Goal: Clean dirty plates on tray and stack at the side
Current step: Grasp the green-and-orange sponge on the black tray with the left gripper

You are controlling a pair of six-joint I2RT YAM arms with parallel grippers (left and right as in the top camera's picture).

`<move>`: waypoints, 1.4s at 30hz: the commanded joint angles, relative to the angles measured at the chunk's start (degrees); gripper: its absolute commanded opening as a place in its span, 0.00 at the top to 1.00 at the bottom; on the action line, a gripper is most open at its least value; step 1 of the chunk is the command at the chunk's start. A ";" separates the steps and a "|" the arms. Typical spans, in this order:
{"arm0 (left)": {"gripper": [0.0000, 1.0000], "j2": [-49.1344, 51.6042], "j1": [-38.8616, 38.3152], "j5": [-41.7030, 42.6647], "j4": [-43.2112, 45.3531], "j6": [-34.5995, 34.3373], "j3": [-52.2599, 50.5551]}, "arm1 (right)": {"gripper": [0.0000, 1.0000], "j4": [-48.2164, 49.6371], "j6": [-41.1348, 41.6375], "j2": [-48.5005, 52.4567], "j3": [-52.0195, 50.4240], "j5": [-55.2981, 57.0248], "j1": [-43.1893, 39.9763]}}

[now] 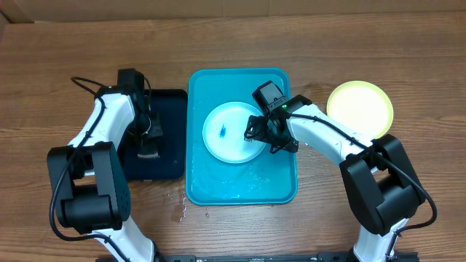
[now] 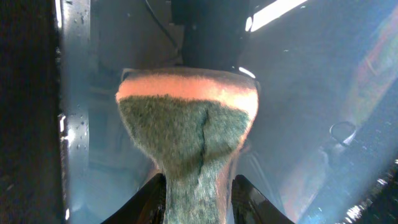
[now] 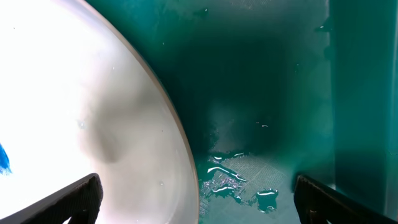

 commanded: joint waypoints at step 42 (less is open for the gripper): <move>0.96 -14.23 -3.48 2.47 -7.78 7.72 10.23 | 0.96 1.25 -4.72 -0.11 -0.24 0.55 -2.38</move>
